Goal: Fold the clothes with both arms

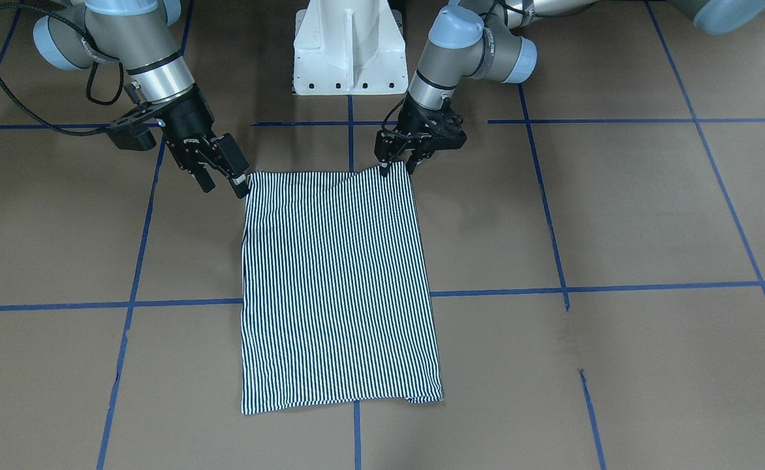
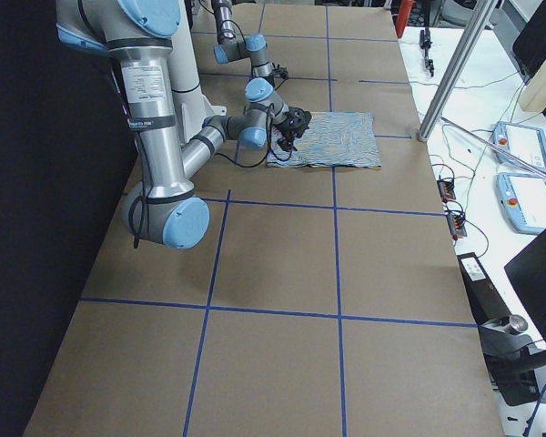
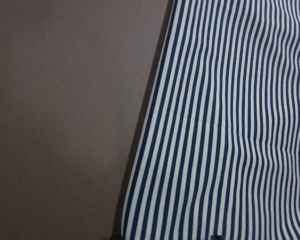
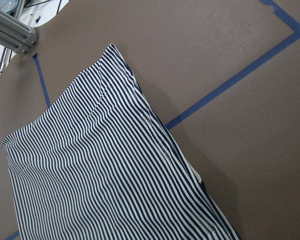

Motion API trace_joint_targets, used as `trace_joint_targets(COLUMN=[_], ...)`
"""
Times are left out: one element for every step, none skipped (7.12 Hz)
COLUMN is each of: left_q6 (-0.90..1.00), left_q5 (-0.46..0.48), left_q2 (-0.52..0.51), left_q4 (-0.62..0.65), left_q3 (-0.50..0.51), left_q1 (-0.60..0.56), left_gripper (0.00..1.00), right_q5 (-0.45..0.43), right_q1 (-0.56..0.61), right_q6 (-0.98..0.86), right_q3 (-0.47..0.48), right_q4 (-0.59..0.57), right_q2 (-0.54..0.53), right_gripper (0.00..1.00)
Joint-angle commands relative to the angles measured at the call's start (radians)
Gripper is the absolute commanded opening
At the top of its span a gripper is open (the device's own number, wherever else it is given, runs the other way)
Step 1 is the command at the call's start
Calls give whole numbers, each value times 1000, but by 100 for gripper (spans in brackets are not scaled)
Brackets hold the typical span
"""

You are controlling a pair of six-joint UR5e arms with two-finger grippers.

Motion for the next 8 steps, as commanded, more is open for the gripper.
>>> trace_joint_targets(left_q6=[0, -2, -2, -2, 0, 0, 0, 0], left_q5=[0, 5, 5, 5, 5, 5, 5, 6], left_q2=[0, -2, -2, 0, 0, 0, -2, -3], left_q4=[-2, -2, -2, -2, -2, -2, -2, -2], left_q3=[1, -1, -1, -1, -2, -12, -16, -18], left_q1=[1, 1, 1, 1, 1, 1, 1, -1], left_gripper=[67, 47, 0, 0, 0, 0, 0, 0], right_q5=[0, 0, 0, 0, -2, -11, -2, -2], right_q1=[0, 0, 0, 0, -3, -14, -32, -58], right_q6=[0, 0, 0, 0, 2, 47, 81, 81], right_q3=[0, 0, 0, -2, -11, -20, -38, -75], right_q4=[0, 0, 0, 0, 0, -12, -82, -245], right_q2=[2, 2, 2, 2, 3, 18, 64, 165], right_gripper=[99, 99, 99, 99, 98, 85, 76, 77])
